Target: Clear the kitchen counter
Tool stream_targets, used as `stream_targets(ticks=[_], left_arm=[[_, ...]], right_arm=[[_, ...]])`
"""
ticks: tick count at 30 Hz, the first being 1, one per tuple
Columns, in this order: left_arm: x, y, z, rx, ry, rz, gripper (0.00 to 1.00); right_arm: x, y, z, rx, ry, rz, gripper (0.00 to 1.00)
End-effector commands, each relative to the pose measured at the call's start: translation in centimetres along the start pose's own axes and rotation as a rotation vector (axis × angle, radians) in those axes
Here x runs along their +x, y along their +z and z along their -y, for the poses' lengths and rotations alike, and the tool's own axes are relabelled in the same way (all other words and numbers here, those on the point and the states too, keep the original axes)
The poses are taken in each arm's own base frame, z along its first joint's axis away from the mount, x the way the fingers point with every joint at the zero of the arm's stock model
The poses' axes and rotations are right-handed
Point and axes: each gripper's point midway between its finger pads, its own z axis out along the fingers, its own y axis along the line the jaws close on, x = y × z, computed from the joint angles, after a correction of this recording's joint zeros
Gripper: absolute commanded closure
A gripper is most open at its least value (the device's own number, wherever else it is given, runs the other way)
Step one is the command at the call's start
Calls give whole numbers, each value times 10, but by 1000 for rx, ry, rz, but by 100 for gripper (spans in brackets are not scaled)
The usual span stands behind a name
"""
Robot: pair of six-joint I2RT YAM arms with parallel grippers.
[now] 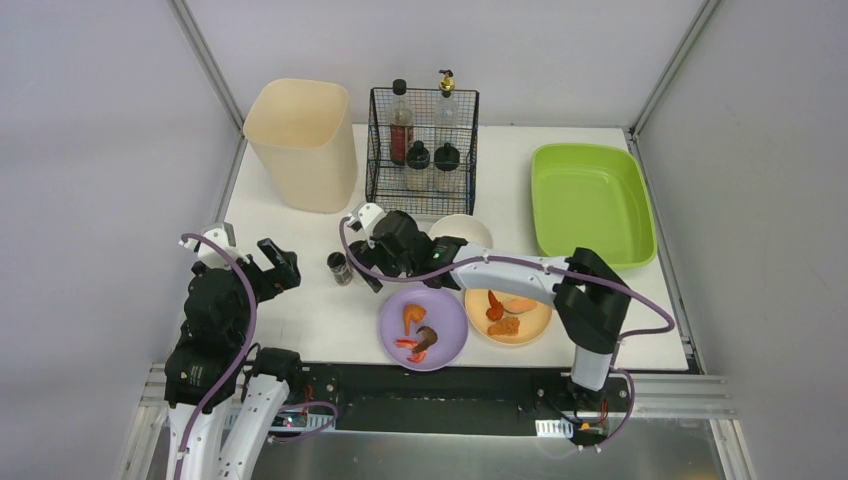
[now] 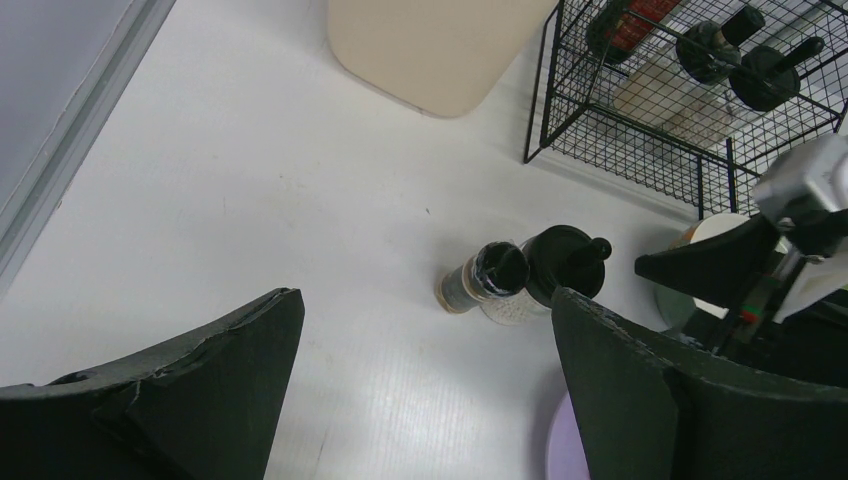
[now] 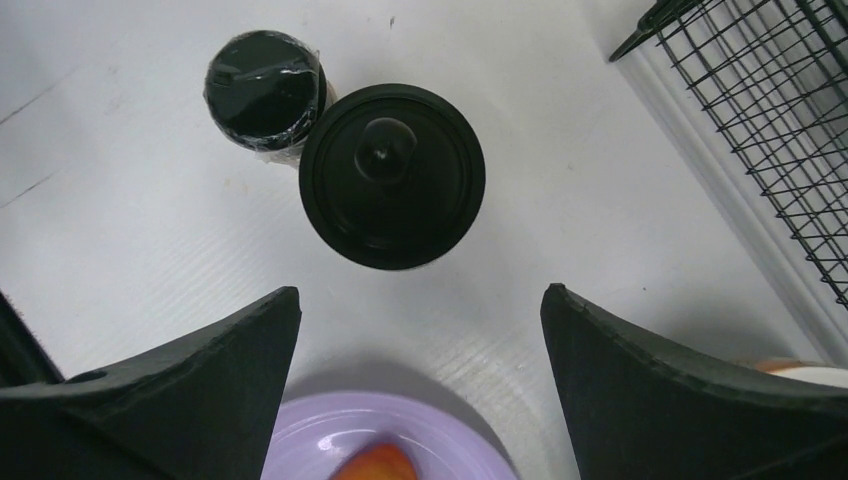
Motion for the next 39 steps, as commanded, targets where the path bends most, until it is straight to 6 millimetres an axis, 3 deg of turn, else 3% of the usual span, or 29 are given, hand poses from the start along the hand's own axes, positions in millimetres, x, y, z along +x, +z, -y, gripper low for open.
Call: stream_targets(ticks=[1,10,27,33,39], left_arm=[[-5,1,2,13,10,25,1],[-5,2,4,21,11,17,1],[-5,2,4,19,11,17,1],[-5,2,4,20,11,18,1],[-5,2,3,16,11,18,1]], right_arm=[[-34,9,-1,5,18,90,6],[-48,25,-2,12,42,132,7],[-41,43,-3,-20,80,71,21],[-38,45,-7,-36,82,57,32],[-38,41,-7,-36,88,54,58]])
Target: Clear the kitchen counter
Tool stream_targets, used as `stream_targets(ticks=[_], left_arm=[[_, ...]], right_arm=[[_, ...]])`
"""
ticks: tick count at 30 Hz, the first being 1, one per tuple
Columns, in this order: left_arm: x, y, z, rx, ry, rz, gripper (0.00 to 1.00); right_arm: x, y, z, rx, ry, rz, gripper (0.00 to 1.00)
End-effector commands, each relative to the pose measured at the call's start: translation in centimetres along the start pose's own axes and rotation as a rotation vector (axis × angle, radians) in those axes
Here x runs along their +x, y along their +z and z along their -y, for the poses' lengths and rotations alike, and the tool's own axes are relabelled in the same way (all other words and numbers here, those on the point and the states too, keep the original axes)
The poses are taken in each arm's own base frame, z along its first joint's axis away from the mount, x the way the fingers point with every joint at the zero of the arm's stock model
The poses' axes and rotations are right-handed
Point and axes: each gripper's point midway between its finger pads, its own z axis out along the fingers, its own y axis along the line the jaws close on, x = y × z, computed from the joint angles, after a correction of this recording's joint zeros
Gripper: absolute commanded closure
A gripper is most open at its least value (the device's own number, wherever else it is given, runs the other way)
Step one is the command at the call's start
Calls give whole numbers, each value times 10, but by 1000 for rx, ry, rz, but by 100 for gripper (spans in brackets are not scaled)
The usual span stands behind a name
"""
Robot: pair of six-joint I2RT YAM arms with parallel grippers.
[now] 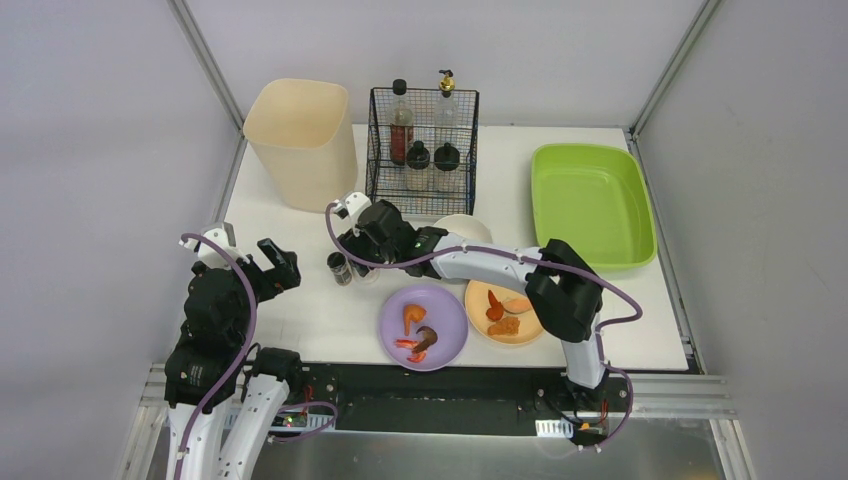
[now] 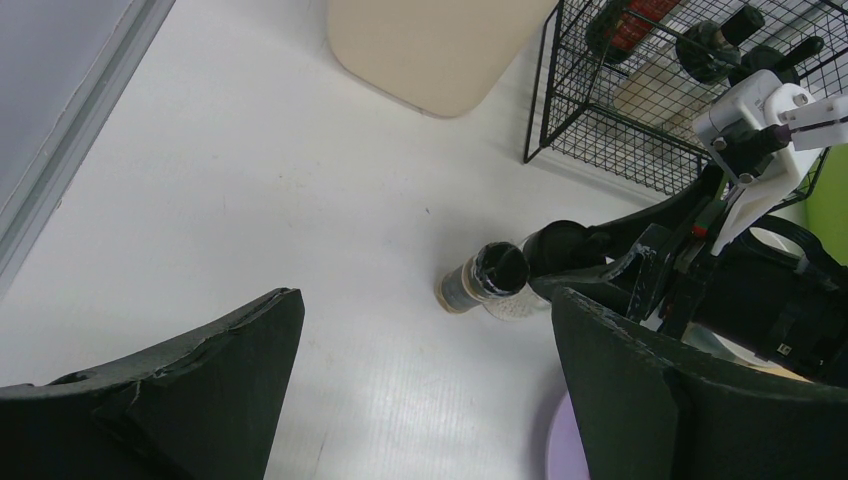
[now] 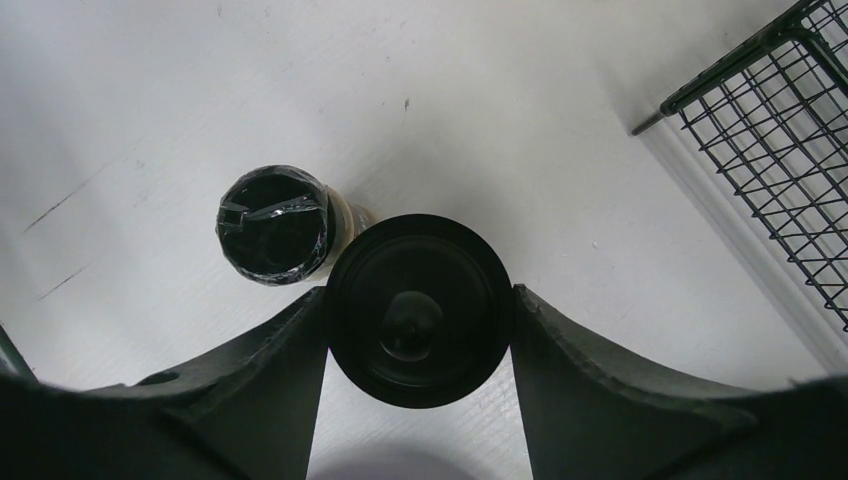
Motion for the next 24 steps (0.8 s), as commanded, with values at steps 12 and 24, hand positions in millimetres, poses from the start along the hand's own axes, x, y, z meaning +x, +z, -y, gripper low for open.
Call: stream_targets(ticks=[12,24], left_arm=[[-4,3,4,19,11,13,1],[-4,2,4,23,10,14,1]], right_arm=[[-66,-65,-1,28,48,180,67],[-125,-104,46,213,102,296,67]])
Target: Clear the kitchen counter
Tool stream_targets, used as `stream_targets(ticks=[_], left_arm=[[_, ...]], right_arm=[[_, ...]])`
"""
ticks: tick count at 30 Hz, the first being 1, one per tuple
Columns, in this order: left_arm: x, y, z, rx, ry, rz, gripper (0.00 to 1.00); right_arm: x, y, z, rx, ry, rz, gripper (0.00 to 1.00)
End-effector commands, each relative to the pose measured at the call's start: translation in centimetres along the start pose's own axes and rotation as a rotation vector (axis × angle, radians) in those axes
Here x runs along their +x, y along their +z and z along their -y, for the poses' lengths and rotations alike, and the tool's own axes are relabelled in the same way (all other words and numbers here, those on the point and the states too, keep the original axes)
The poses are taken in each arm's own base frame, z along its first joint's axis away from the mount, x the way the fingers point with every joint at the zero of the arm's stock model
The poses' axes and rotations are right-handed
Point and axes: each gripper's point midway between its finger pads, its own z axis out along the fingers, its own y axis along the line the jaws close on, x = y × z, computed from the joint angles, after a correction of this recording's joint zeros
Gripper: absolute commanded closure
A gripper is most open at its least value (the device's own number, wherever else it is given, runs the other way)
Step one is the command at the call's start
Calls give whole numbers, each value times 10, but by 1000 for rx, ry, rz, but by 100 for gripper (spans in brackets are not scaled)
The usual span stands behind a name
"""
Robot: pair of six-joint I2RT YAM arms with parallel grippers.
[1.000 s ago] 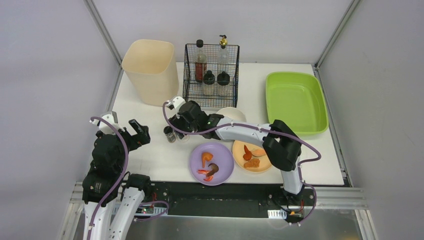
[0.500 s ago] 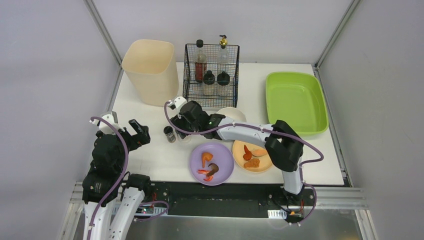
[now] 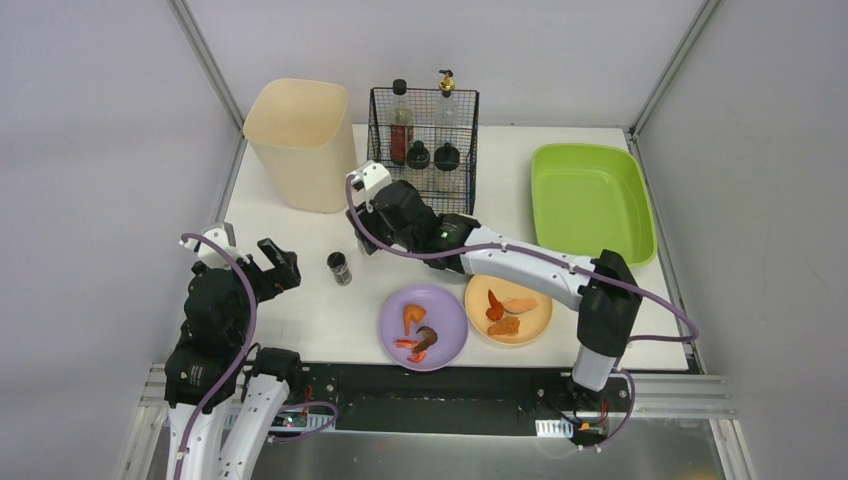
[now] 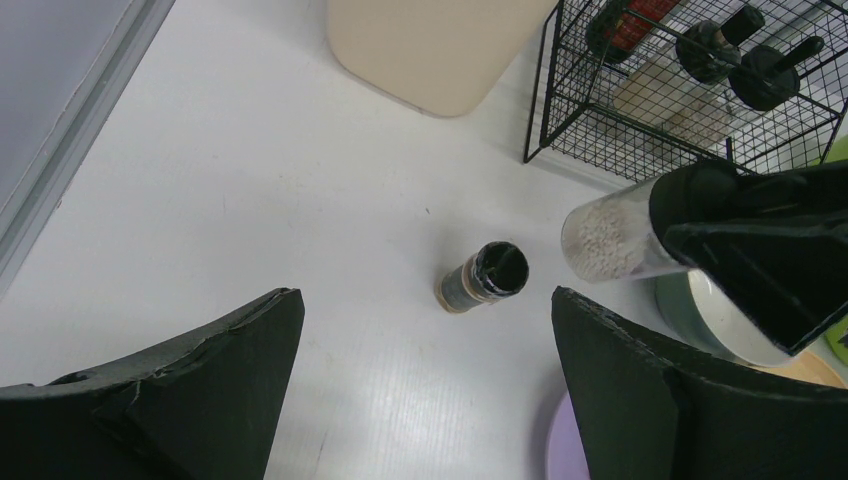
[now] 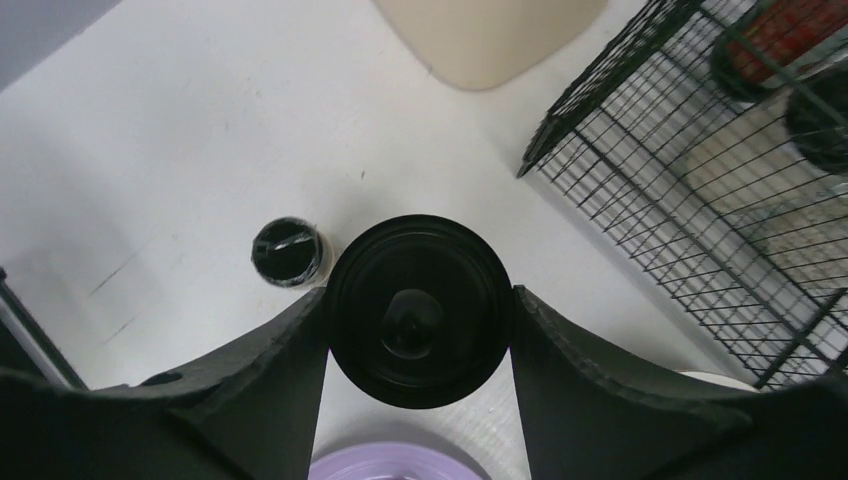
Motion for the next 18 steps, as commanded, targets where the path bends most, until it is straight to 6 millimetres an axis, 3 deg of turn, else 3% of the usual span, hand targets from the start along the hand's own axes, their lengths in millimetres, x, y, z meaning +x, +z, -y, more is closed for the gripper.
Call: stream_targets(ticks=[1,8,18], left_arm=[[-4,2,4,22,11,14,1],[-4,2,5,27,11,14,1],[-5,1,6,36,9,16,1]], right_arm=[[-73,-18,34,124,86,173,67],[-114,-14,81,238,178,271,68],[-130,21,122,333,253,309,69]])
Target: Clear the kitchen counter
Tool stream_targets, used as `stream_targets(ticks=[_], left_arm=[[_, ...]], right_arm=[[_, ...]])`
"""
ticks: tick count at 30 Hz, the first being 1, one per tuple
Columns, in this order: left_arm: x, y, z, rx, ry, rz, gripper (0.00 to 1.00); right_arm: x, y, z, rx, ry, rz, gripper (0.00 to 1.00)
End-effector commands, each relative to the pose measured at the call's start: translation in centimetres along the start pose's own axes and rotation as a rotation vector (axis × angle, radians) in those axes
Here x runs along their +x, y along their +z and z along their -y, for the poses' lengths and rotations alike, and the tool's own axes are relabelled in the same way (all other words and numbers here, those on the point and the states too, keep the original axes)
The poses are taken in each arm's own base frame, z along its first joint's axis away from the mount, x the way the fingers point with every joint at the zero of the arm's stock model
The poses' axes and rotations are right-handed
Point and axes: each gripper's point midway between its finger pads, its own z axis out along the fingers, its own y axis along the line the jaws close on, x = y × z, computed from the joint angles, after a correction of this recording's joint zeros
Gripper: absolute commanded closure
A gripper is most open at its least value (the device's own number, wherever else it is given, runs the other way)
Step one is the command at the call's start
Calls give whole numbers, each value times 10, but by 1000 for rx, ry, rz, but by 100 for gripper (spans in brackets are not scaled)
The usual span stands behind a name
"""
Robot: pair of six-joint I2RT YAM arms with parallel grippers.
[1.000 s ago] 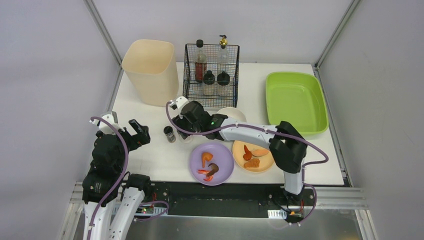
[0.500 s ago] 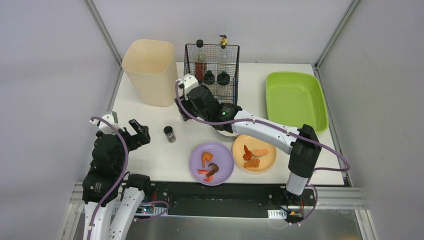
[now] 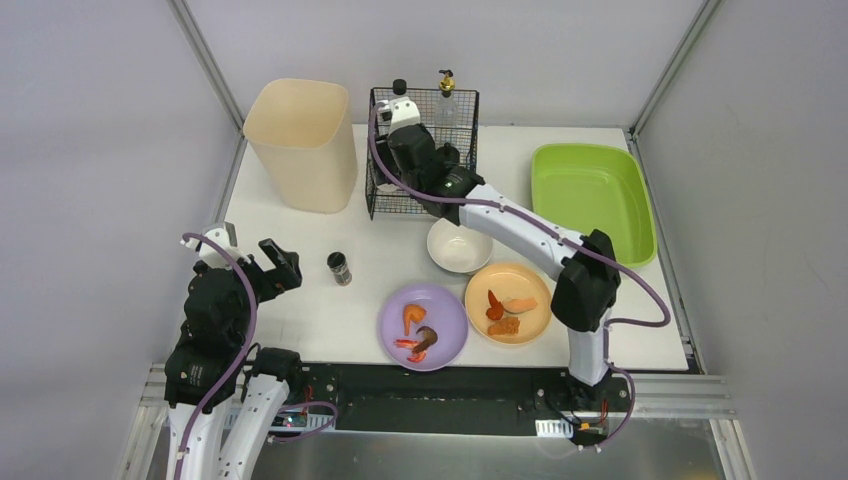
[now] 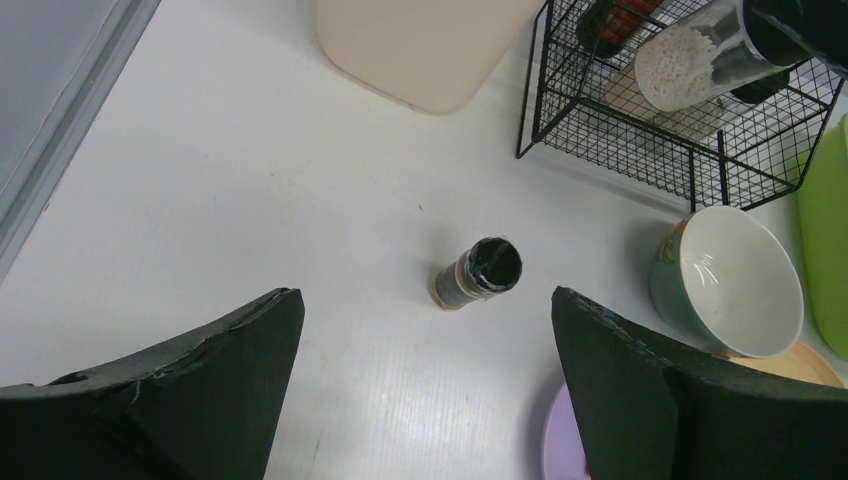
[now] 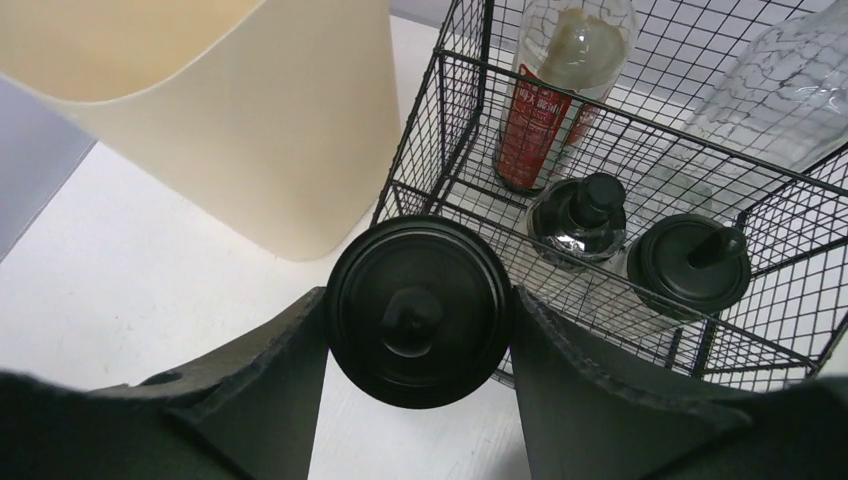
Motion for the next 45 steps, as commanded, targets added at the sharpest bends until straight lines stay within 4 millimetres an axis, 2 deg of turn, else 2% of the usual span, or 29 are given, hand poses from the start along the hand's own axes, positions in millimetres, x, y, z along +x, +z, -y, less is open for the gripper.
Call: stream_targets(ticks=[1,11,17,33,40,45], left_arm=[[-6,1,4,21,8,22,1],[-5,1,5,29,7,18,1],[-4,2,6,30,9,15,1],[-5,2,5,24,10,14,1],[-5,2,5,23,9,15,1],[-4,3,4,22,10,13,1]], right_arm=[[-43,12,-2,19,86,123,69],[-23,54,13,95,72,94,69],[4,72,20,115,86,47,69],[56,91,31,144,119,-52,63],[68,96,36,153,129,-79,60],[76,98,37,157,129,-96,46]])
